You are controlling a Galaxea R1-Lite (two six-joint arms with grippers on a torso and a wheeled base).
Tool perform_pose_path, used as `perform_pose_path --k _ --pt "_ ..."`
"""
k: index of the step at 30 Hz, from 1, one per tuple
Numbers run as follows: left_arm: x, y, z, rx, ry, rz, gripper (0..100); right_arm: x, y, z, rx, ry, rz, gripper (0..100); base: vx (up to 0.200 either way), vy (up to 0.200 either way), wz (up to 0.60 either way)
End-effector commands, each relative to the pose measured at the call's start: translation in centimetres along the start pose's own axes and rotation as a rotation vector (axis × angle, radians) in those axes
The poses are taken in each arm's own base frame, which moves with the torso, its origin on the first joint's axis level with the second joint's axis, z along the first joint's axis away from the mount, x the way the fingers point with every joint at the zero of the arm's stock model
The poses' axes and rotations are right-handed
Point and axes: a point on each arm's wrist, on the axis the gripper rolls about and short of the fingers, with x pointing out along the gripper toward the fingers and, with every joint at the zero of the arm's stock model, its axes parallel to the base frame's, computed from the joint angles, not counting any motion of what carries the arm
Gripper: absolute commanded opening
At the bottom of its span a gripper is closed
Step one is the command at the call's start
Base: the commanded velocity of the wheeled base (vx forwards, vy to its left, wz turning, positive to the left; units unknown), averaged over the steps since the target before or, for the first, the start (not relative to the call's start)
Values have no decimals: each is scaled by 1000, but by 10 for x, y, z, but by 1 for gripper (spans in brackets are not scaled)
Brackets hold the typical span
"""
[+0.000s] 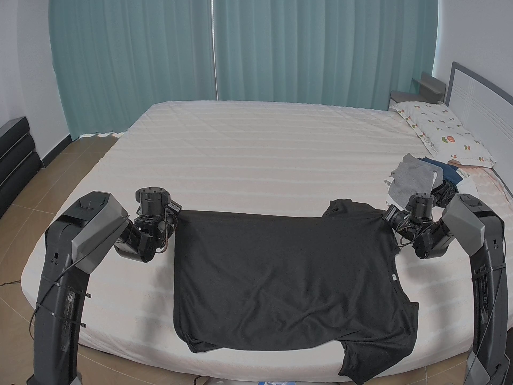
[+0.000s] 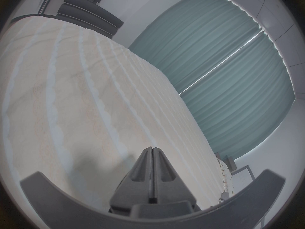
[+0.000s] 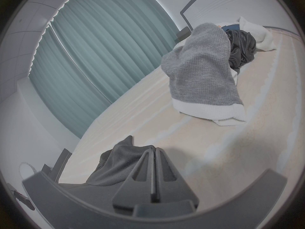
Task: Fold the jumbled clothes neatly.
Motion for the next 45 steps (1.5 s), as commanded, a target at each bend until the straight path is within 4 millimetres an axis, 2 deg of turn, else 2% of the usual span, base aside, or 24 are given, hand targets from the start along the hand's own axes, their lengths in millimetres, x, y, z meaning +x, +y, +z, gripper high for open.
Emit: perform_pose_path --k 1,5,13,20,25,26,35,38,40,43,45 --pt "2 1 6 -12 -15 -5 0 1 0 1 -3 -38 1 0 0 0 0" --pt "5 1 7 -15 -25 -12 0 2 1 3 -4 -70 -1 0 0 0 0" --pt "8 3 3 -8 5 -16 0 6 -11 -12 -1 -52 -38 0 0 0 0" --pt "8 5 0 4 37 19 0 7 -10 -18 -2 -34 -39 0 0 0 0" --pt "9 5 -2 12 61 41 0 9 -11 -31 -6 -14 -54 0 0 0 0" --pt "9 5 -2 12 62 40 100 9 -11 -32 -7 -11 -52 100 0 0 0" --pt "6 5 -1 7 64 47 100 3 -7 -30 -6 -21 -78 100 0 0 0" --pt "-3 6 1 -28 70 66 100 -6 -3 -22 2 -38 -71 100 0 0 0" --pt "-28 1 12 -82 88 81 100 -21 8 -4 16 -73 -53 100 0 0 0" --pt "-53 -5 19 -122 154 46 100 -41 17 5 19 -60 -53 100 0 0 0" --pt "-55 -5 19 -123 159 45 100 -42 17 5 19 -58 -53 100 0 0 0"
